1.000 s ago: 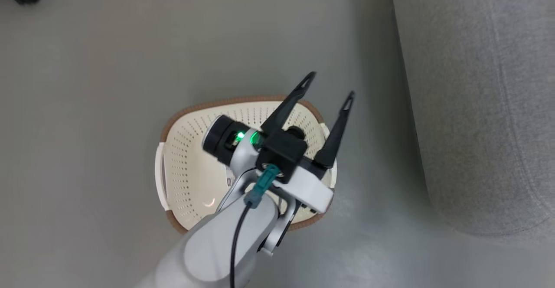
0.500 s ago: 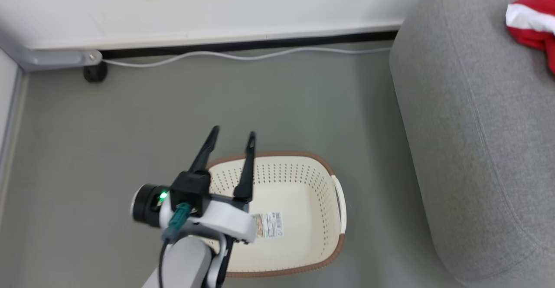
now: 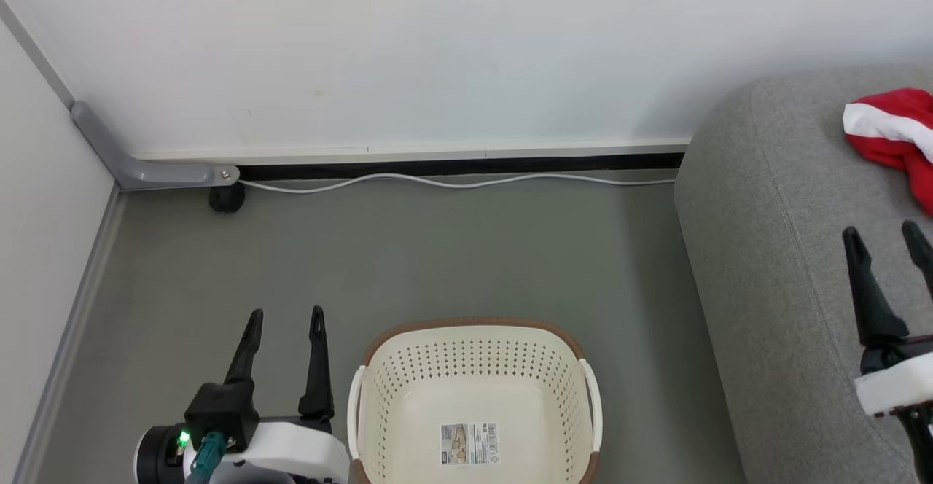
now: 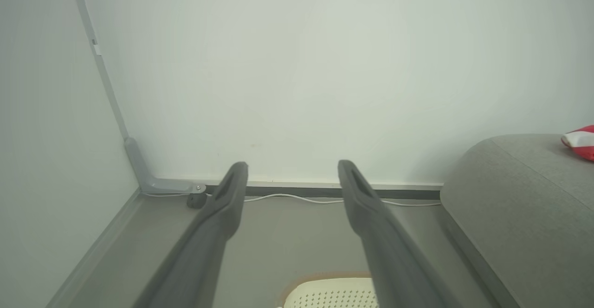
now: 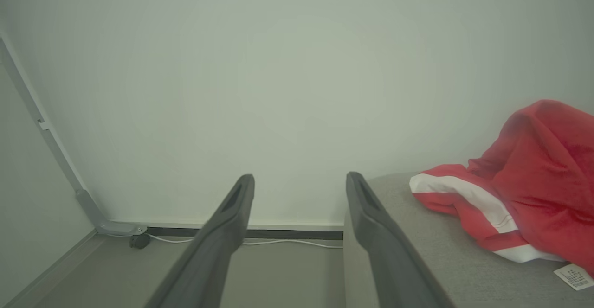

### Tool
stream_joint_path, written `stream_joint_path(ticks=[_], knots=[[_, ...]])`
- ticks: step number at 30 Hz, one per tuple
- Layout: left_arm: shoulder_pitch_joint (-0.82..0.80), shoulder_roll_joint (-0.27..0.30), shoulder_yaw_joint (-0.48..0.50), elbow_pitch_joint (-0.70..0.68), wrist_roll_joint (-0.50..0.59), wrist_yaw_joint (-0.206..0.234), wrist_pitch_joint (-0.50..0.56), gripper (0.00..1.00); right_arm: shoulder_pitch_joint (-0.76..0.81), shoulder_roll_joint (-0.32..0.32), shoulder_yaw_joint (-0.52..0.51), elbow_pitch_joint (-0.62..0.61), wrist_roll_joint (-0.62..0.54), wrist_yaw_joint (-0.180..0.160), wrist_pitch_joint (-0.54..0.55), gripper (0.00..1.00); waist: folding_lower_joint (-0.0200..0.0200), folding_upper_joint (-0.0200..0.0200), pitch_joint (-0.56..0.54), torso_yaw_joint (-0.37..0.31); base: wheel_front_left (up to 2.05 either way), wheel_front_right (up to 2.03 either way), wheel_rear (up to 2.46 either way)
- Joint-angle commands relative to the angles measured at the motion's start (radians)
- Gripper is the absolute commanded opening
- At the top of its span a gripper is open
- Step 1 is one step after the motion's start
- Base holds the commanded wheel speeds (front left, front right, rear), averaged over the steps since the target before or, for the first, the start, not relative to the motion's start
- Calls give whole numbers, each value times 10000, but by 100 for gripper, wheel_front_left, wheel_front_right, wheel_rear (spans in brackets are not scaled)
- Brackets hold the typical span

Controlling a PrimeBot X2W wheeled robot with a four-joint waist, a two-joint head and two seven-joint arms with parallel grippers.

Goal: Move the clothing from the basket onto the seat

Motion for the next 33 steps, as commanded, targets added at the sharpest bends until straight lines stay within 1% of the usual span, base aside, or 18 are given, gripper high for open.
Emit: stream_joint_path(ticks=[1, 7, 10, 14, 20, 28, 29, 33], knots=[[70, 22, 523, -336, 69, -139, -49, 100, 269, -139, 208, -292, -251, 12, -51, 100, 0, -1, -278, 66, 0, 0, 0], [786, -48, 978, -448, 332, -342, -49, 100, 877, 272, 451, -228, -815, 12, -51, 100, 0, -1, -644, 7, 0, 0, 0], [1037, -71, 1016, -441, 544, -417, -49, 100, 1050, 253, 598, -222, -1085, 12, -51, 100, 0, -1, -686, -40, 0, 0, 0], [1212, -88, 1048, -403, 573, -490, -49, 100, 1164, 274, 542, -230, -1282, 12, -51, 100, 0, -1, -706, -93, 0, 0, 0], [1358, -99, 947, -398, 365, -438, -49, 100, 1328, 416, 439, -234, -1467, 12, -51, 100, 0, -1, -680, -120, 0, 0, 0], [1237, -101, 785, -445, 175, -374, -49, 100, 1229, 402, 424, -231, -1435, 12, -51, 100, 0, -1, -555, -182, 0, 0, 0], [1502, -121, 503, -199, 205, -419, 2, 0, 1337, 672, 335, -1, -1405, 0, 6, 0, 0, -1, -554, -181, 0, 0, 0], [1527, -170, 476, 148, 117, -437, 24, 0, 1501, 984, 433, 284, -1327, 0, 29, 0, 0, -1, -543, -184, 0, 0, 0]])
